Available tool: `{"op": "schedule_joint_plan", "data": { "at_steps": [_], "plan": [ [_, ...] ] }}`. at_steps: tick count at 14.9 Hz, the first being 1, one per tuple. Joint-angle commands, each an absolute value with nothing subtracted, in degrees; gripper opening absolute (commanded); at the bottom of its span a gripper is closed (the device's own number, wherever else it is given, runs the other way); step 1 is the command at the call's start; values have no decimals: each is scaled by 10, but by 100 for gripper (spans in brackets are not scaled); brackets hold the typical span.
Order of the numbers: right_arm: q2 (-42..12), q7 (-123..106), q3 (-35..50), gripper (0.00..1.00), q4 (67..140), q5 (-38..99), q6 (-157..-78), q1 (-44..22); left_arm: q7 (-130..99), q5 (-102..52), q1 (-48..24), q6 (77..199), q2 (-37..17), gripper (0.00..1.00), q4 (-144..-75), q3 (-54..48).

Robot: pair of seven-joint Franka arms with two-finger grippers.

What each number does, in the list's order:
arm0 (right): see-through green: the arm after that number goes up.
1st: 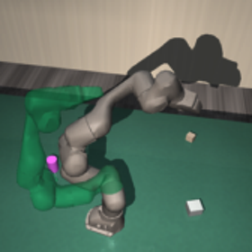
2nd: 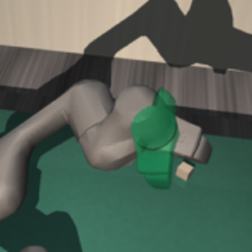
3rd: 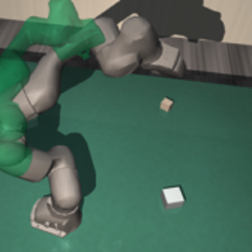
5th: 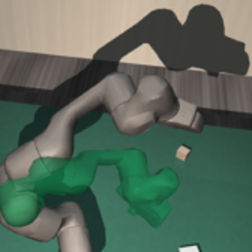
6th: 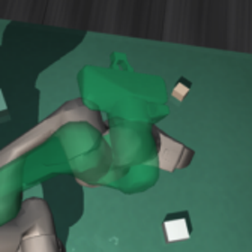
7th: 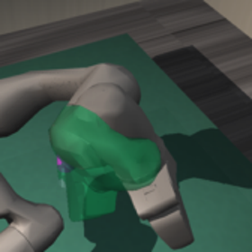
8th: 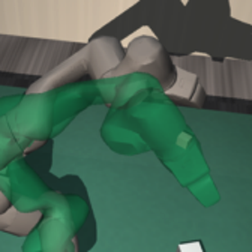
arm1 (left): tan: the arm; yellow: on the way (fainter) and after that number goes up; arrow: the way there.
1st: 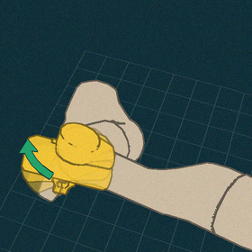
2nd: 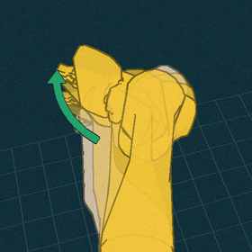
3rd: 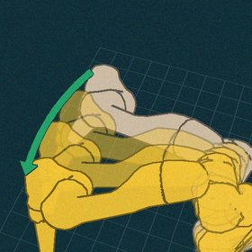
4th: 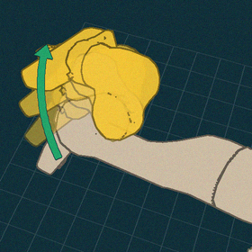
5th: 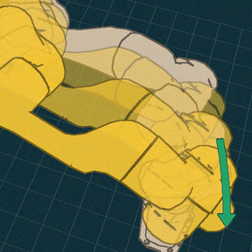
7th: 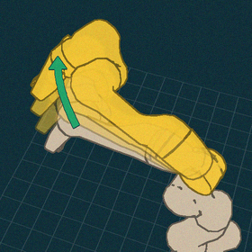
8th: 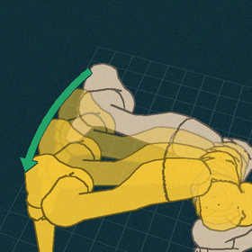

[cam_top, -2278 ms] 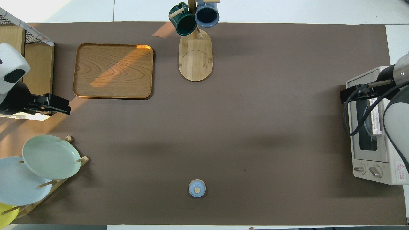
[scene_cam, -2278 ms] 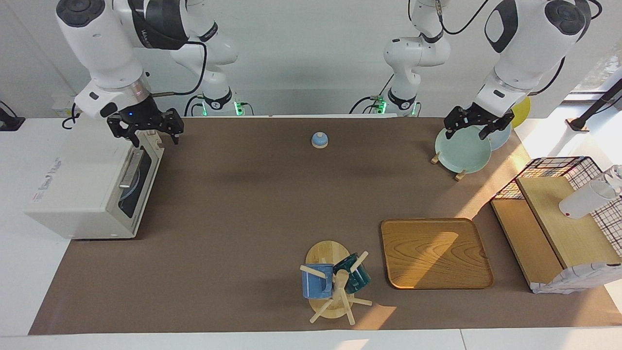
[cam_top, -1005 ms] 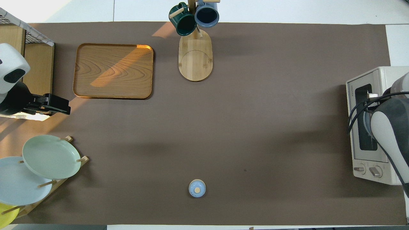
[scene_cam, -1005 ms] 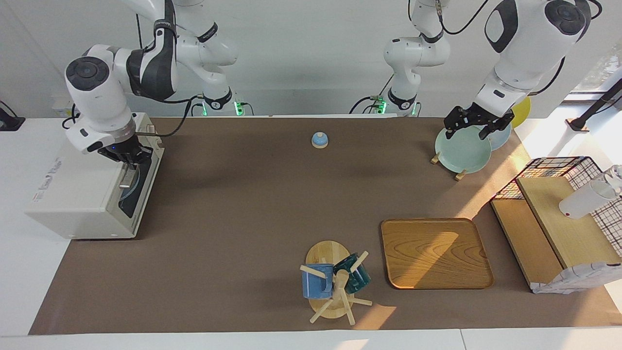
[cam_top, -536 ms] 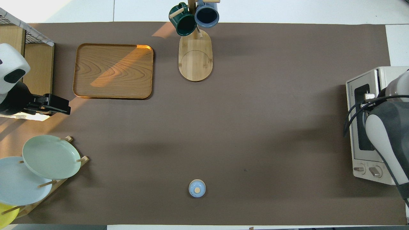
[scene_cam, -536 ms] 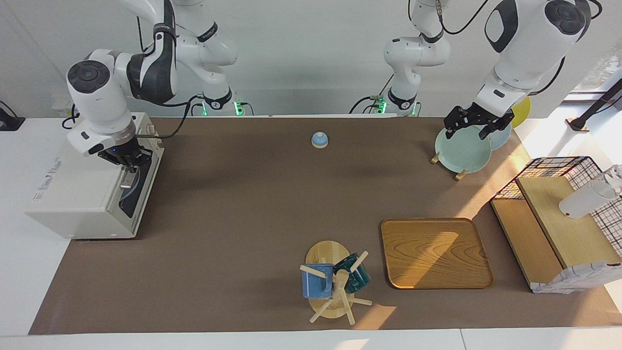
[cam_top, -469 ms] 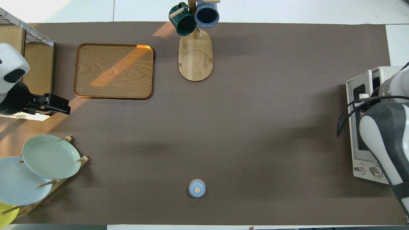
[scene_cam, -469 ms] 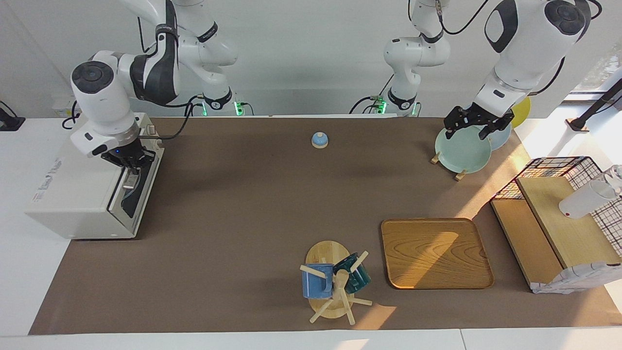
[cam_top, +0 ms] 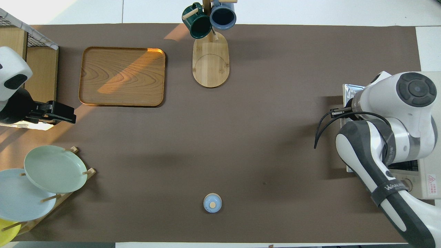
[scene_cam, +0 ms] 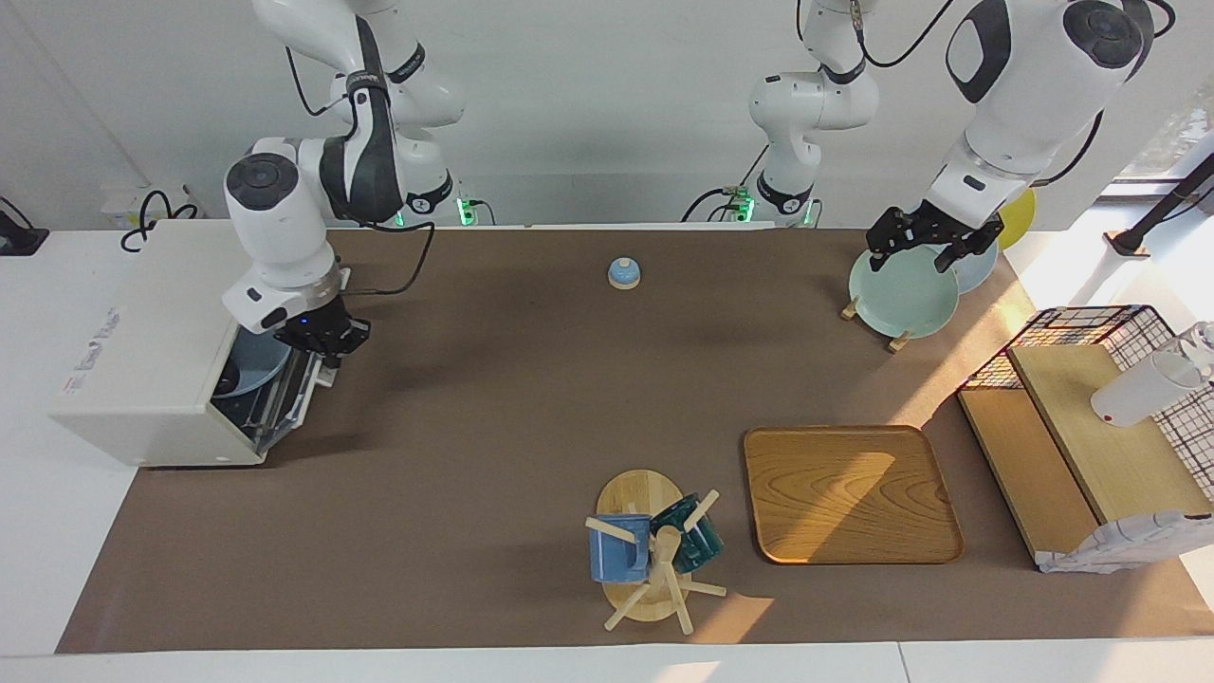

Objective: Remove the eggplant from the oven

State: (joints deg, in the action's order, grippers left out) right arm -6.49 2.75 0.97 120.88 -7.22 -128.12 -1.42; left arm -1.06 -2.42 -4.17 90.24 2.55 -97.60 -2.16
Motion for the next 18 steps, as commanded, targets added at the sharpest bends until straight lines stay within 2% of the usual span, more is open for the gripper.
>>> {"op": "schedule_joint_plan", "data": {
  "at_steps": [1, 6, 10, 13, 14, 15, 16, 17, 18],
  "plan": [
    [-69, 32, 6, 0, 1222, -65, -1300, -6, -14, -16, -40, 895, 28, 100, -972, -23],
    [-103, 49, 7, 0, 1224, -62, -1323, -3, -14, -16, -40, 895, 28, 100, -972, -23],
    [-113, 118, 8, 0, 1225, -49, -1325, -33, -14, -16, -40, 895, 28, 100, -972, -23],
    [-108, 136, 8, 0, 1185, -46, -1260, -66, -14, -16, -40, 895, 28, 100, -972, -23],
    [-105, 137, 7, 15, 1157, -47, -1211, -66, -14, -16, -40, 895, 27, 100, -972, -23],
    [-93, 137, 4, 17, 1142, -55, -1173, -64, -14, -16, -40, 895, 28, 100, -972, -23],
    [-78, 134, 3, 27, 1137, -62, -1148, -59, -14, -16, -40, 895, 28, 100, -972, -23],
    [-61, 129, 1, 62, 1137, -79, -1128, -49, -14, -16, -40, 895, 28, 100, -972, -23],
    [-46, 123, 3, 80, 1137, -104, -1102, -37, -14, -16, -40, 895, 28, 100, -972, -23]
  ]
}}
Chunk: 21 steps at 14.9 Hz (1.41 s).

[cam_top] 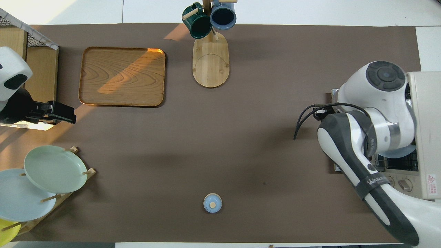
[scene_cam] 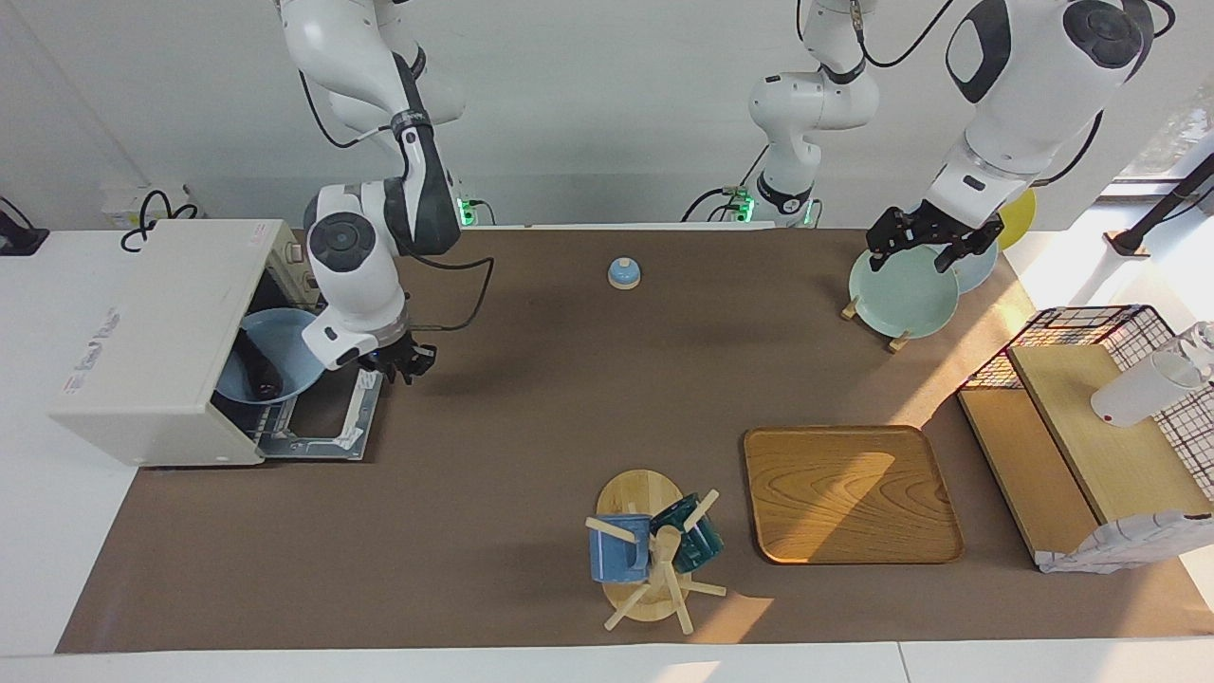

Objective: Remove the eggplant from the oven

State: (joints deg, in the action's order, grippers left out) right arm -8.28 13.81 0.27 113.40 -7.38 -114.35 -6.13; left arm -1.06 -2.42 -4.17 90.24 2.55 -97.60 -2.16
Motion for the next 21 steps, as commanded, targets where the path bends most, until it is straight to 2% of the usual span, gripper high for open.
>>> {"op": "schedule_joint_plan", "data": {
  "at_steps": [1, 5, 8, 11, 13, 14, 15, 16, 19, 21],
  "plan": [
    [-40, 111, 4, 81, 1138, -129, -1081, -30, -14, -16, -40, 895, 28, 100, -972, -23],
    [-29, 37, 4, 81, 1172, -135, -1100, 27, -14, -16, -40, 895, 28, 100, -972, -23],
    [-17, 36, 4, 67, 1228, -134, -1188, 27, -14, -16, -40, 895, 28, 100, -972, -23],
    [-14, 36, 4, 61, 1235, -133, -1199, 27, -14, -16, -40, 895, 28, 100, -972, -23],
    [-15, 33, 4, 53, 1252, -133, -1219, 30, -14, -16, -40, 895, 28, 100, -972, -23],
    [-12, 30, 4, 45, 1264, -133, -1232, 32, -14, -16, -40, 895, 28, 100, -972, -23],
    [-10, 25, 4, 16, 1268, -133, -1232, 33, -14, -16, -40, 895, 28, 100, -972, -23],
    [-8, 16, 4, 0, 1272, -133, -1230, 31, -14, -16, -40, 895, 28, 100, -972, -23],
    [-7, 2, 6, 0, 1265, -140, -1202, 17, -14, -16, -40, 895, 28, 100, -972, -23],
    [-11, 4, 8, 0, 1240, -140, -1171, -15, -14, -16, -40, 896, 28, 100, -972, -23]
  ]
}}
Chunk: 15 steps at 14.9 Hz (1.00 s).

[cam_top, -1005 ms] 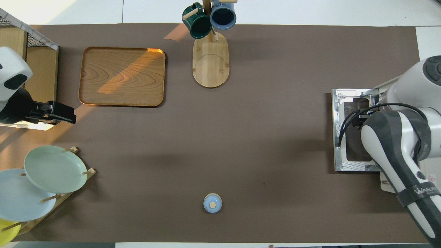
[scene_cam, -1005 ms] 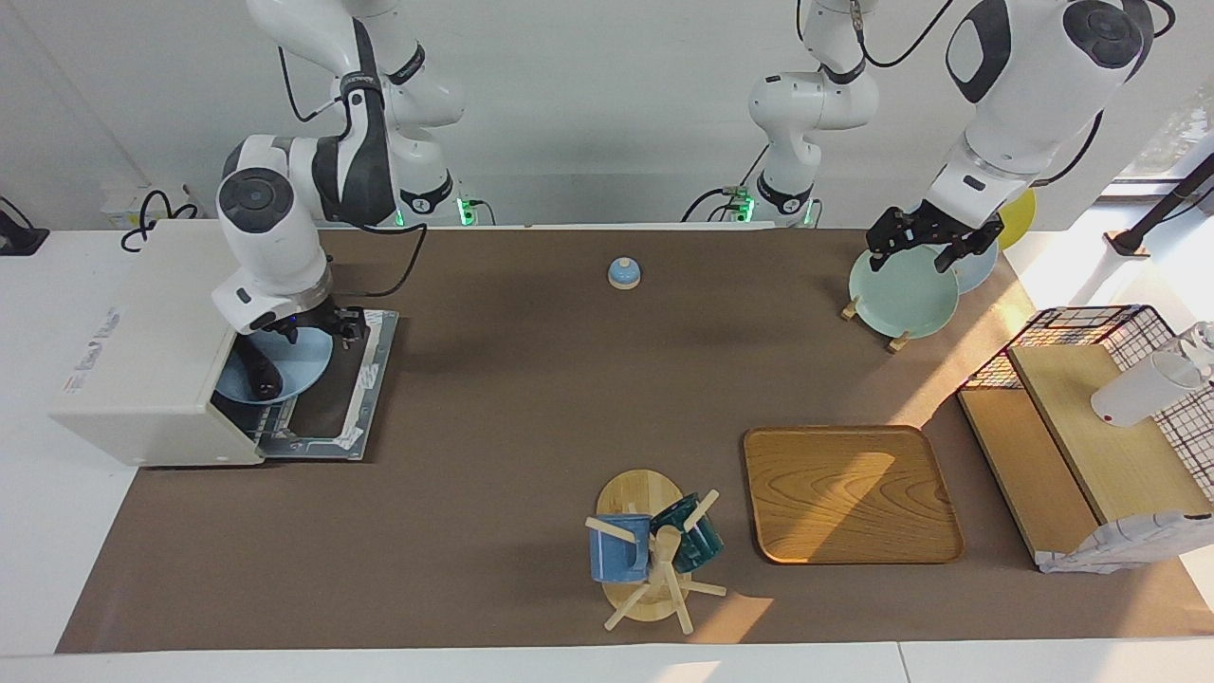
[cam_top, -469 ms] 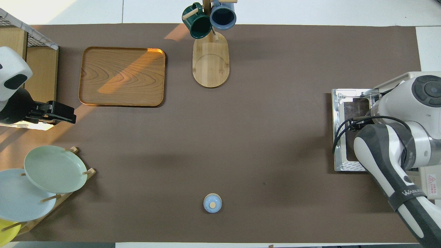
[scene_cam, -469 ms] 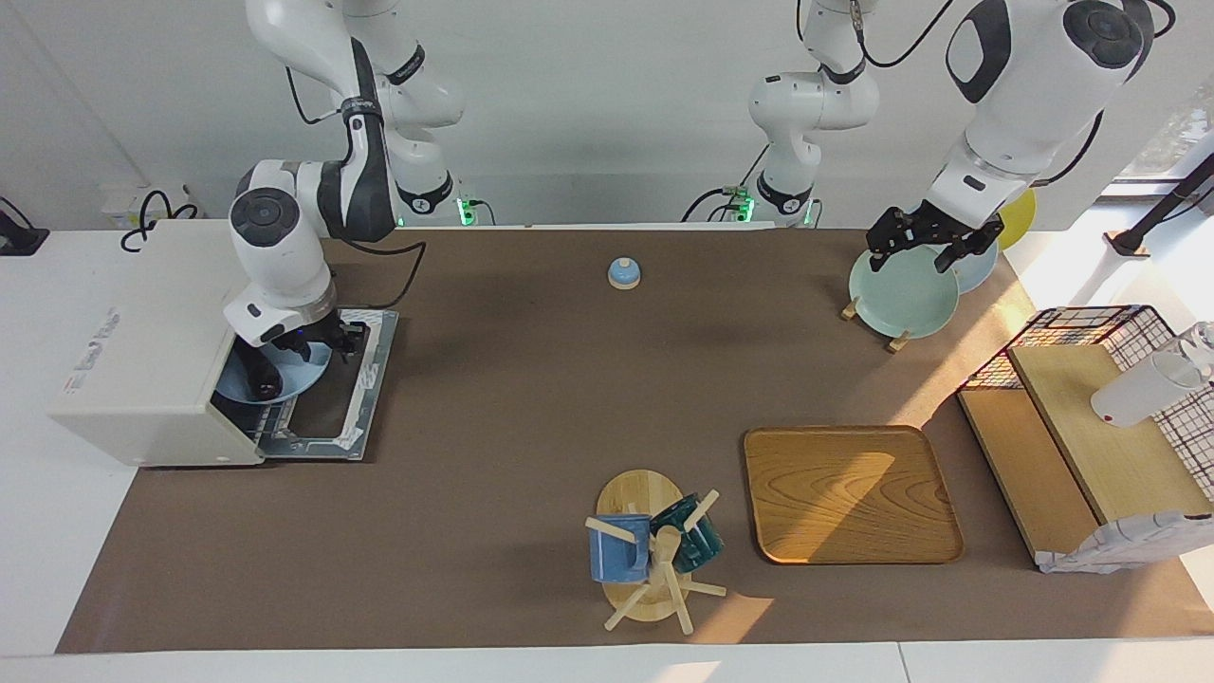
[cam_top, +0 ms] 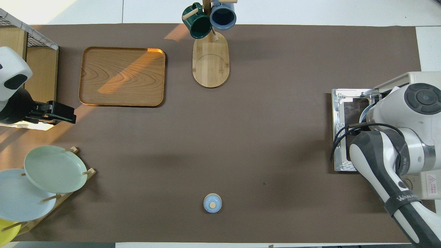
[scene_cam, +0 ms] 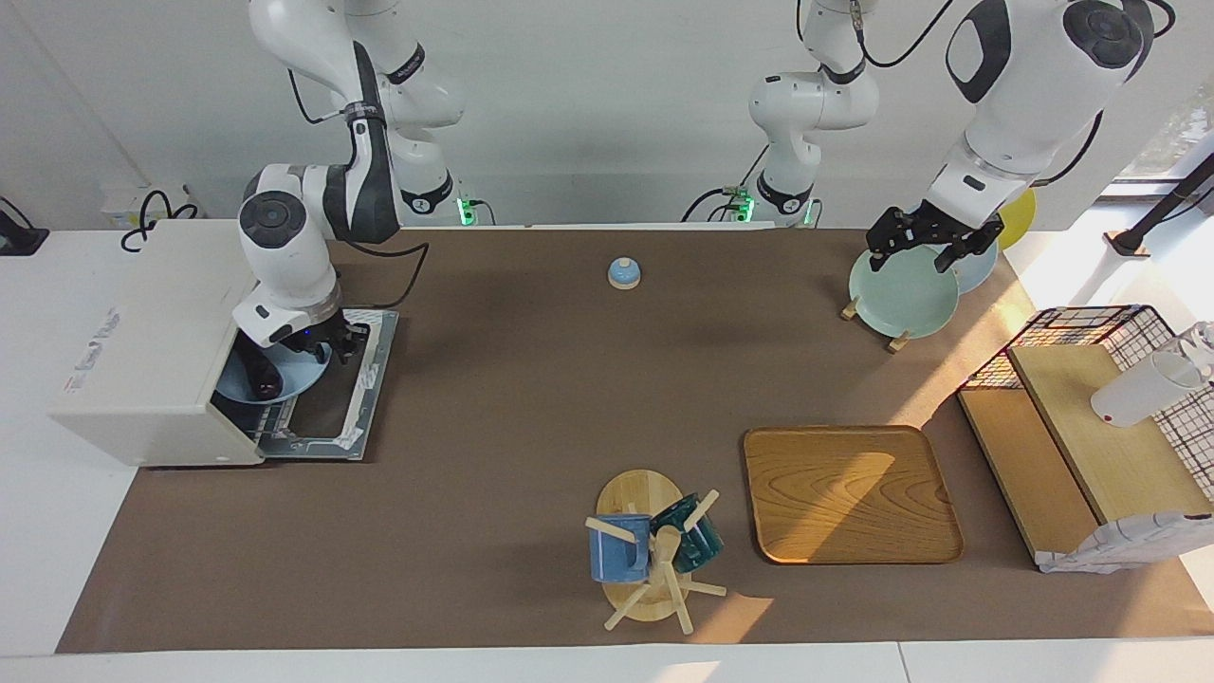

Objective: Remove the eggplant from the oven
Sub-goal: 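Pull the plate out and set it on the table center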

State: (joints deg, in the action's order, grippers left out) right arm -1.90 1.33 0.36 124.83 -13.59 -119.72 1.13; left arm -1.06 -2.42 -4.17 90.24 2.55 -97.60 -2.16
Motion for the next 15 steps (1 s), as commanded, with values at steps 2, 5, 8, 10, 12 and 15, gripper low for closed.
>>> {"op": "schedule_joint_plan", "data": {
  "at_steps": [2, 5, 8, 10, 12, 15],
  "plan": [
    [-18, 28, 9, 0, 1211, -139, -1145, -76, -14, -16, -41, 895, 28, 100, -972, -24],
    [-34, 143, 11, 0, 1157, -123, -1109, -175, -14, -16, -40, 895, 28, 100, -972, -23],
    [-52, 248, 11, 0, 1120, -113, -1111, -276, -14, -16, -41, 895, 28, 100, -972, -24],
    [-96, 292, 11, 0, 1054, -70, -1107, -321, -14, -16, -40, 895, 28, 100, -972, -23],
    [-178, 363, 11, 0, 946, -49, -1091, -374, -14, -16, -40, 895, 28, 100, -972, -23],
    [-285, 460, 12, 0, 842, -51, -1108, -428, -17, -16, -40, 895, 28, 100, -972, -23]
  ]
}}
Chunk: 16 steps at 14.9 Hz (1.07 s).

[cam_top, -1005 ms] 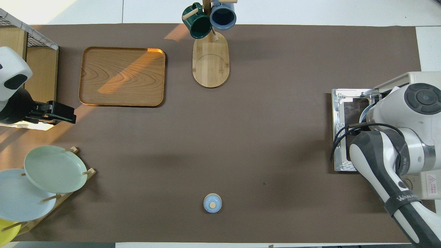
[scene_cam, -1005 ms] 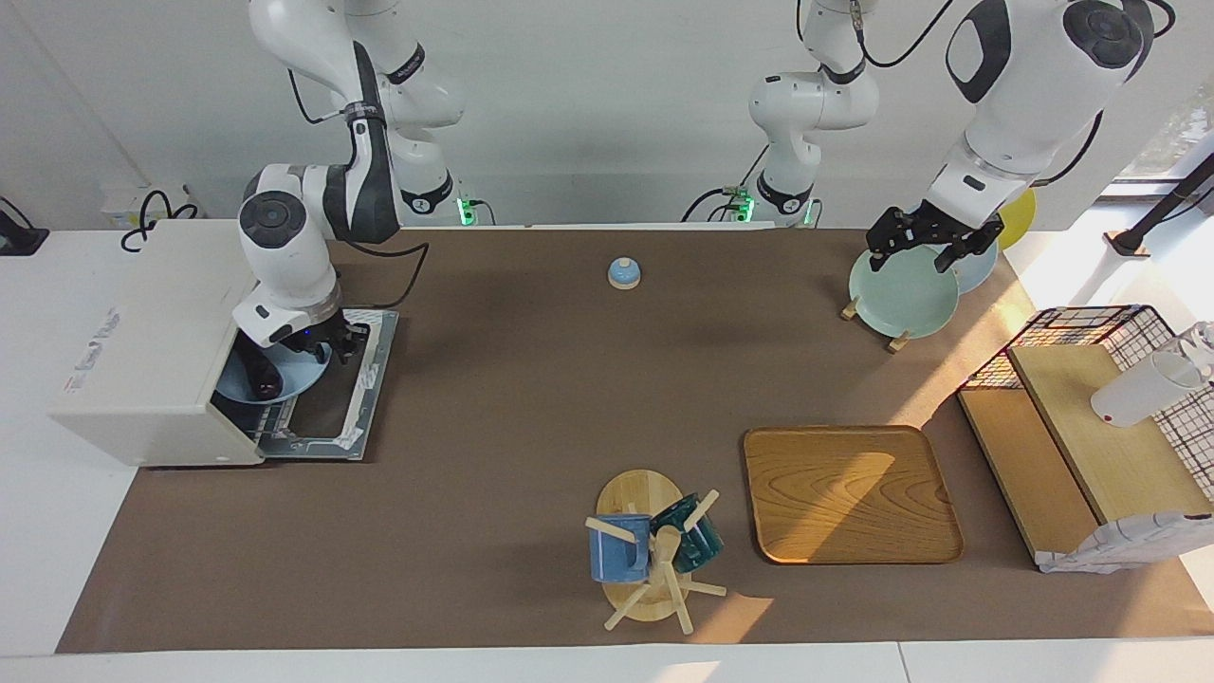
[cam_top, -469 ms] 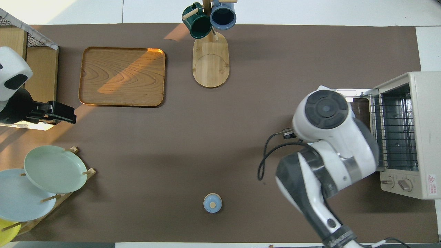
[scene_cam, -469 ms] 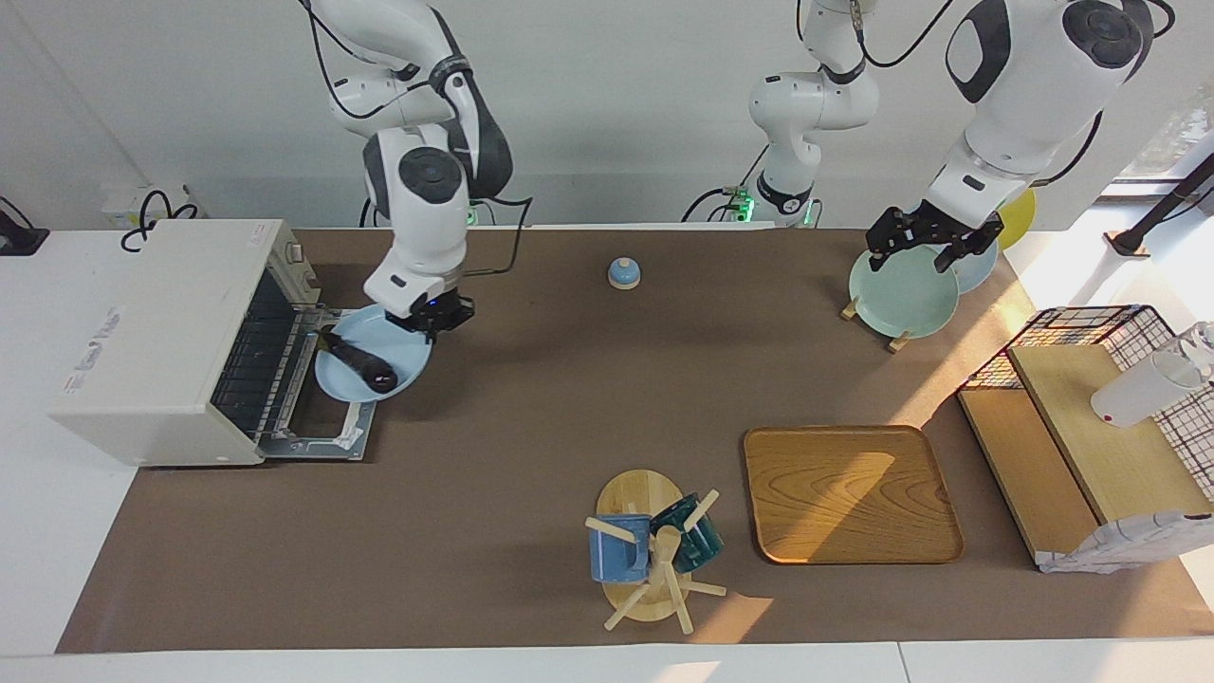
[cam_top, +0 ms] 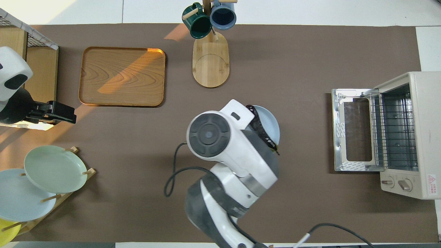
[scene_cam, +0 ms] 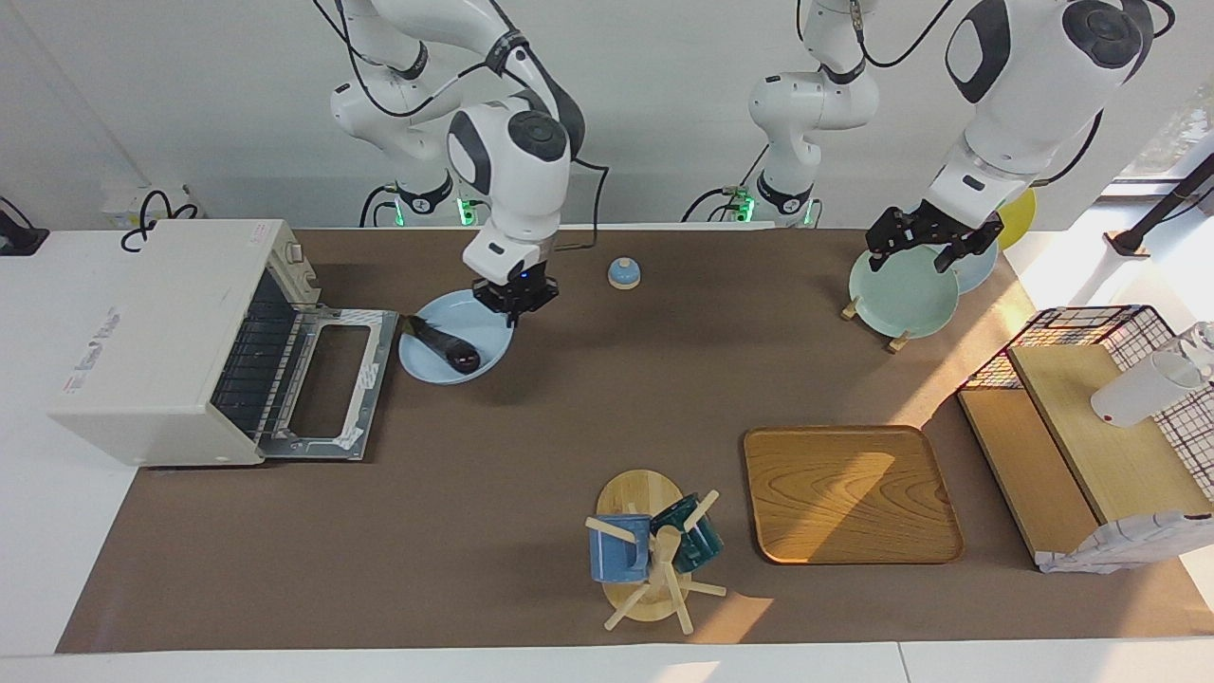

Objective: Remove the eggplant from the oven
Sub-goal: 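Pull the plate out and set it on the table center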

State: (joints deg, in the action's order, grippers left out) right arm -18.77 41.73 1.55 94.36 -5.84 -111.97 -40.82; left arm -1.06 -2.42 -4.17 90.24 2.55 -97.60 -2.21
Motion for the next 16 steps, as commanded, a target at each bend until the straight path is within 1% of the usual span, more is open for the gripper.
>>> {"op": "schedule_joint_plan", "data": {
  "at_steps": [1, 3, 6, 7, 8, 9, 10, 11, 12, 13, 14, 15, 16],
  "plan": [
    [-292, 465, 12, 0, 842, -48, -1137, -431, -17, -16, -40, 895, 28, 100, -972, -23],
    [-291, 464, 15, 0, 884, -46, -1206, -439, -15, -15, -40, 896, 28, 100, -972, -23],
    [-280, 460, 16, 0, 933, -45, -1261, -434, -13, -12, -39, 899, 27, 100, -969, -23],
    [-279, 460, 16, 7, 947, -40, -1298, -434, -13, -11, -38, 903, 27, 100, -970, -23],
    [-279, 459, 16, 26, 959, -27, -1340, -433, -12, -11, -33, 909, 27, 100, -972, -23],
    [-281, 458, 16, 41, 961, -19, -1379, -432, -14, -11, -29, 915, 27, 100, -972, -23],
    [-284, 455, 16, 48, 959, -19, -1396, -430, -17, -13, -28, 917, 27, 100, -972, -23],
    [-284, 436, 16, 49, 948, -21, -1390, -421, -17, -16, -27, 919, 27, 100, -973, -23],
    [-283, 412, 15, 47, 927, -22, -1363, -416, -17, -18, -23, 929, 27, 100, -975, -23],
    [-280, 391, 12, 40, 907, -28, -1310, -412, -16, -18, -16, 931, 27, 100, -976, -23],
    [-274, 375, 11, 35, 897, -28, -1277, -398, -15, -19, -16, 933, 27, 100, -976, -23],
    [-253, 357, 11, 30, 896, -28, -1252, -380, -15, -19, -15, 935, 27, 100, -976, -23],
    [-234, 332, 11, 21, 903, -29, -1210, -361, -14, -19, -16, 937, 27, 100, -977, -23]
  ]
}}
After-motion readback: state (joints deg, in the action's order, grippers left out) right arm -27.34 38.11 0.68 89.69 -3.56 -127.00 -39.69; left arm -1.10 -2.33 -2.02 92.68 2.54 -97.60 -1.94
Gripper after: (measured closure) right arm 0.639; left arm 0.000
